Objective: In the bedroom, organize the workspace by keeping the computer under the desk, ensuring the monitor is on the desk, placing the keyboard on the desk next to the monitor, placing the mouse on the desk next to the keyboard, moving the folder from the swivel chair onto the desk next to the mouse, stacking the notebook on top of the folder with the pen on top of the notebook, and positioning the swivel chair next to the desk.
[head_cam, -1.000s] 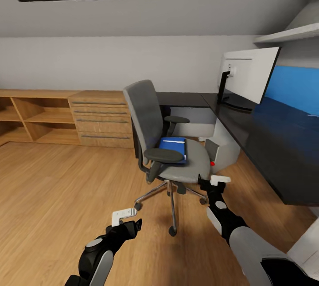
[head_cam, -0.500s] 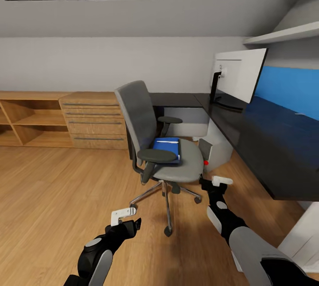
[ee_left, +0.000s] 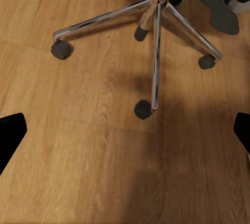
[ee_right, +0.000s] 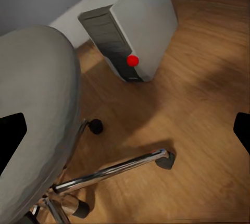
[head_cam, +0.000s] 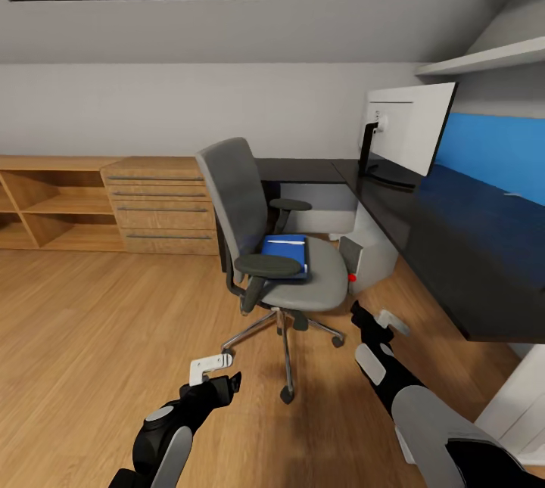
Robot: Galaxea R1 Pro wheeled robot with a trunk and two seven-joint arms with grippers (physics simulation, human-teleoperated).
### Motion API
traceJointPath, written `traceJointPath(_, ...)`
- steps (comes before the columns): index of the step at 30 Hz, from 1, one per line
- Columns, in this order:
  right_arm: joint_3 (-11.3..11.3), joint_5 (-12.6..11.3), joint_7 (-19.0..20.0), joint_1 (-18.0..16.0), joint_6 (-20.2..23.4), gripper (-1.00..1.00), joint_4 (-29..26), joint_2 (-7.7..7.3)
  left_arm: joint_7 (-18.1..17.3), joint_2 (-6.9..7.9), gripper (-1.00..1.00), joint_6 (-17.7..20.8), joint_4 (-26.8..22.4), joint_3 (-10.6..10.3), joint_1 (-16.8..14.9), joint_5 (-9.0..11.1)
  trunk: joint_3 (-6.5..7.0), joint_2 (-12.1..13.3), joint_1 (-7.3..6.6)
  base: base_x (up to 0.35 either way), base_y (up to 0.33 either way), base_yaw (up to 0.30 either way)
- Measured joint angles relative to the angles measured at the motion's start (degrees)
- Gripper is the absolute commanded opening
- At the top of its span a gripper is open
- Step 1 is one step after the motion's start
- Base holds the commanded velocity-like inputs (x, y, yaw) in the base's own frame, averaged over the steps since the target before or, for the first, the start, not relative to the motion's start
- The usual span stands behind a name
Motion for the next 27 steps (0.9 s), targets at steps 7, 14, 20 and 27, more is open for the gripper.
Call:
traceJointPath(7,0.0,-3.2,0.6,0.0,-0.5,1.0,-0.1,0.0,0.0,0.0,1.0,0.0,-0.1,0.0,0.0,0.1,0.0,0.0,0.0,0.0,0.0,0.0)
traceJointPath(14,0.1,-3.5,0.6,0.0,-0.5,1.0,-0.1,0.14,-0.1,0.0,1.0,0.1,-0.2,-0.1,0.0,0.2,0.0,0.0,0.0,0.0,0.0,0.0)
traceJointPath(20,0.3,-3.5,0.6,0.0,-0.5,1.0,-0.1,0.73,-0.1,0.0,1.0,0.1,-0.2,-0.1,0.0,0.2,0.0,0.0,-0.02,0.162,0.116,0.0)
traceJointPath(27,0.2,-3.3,0.6,0.1,-0.6,1.0,-0.2,0.73,-0.1,0.27,1.0,0.0,-0.2,0.1,0.0,0.2,0.0,0.0,0.0,0.102,0.074,0.0)
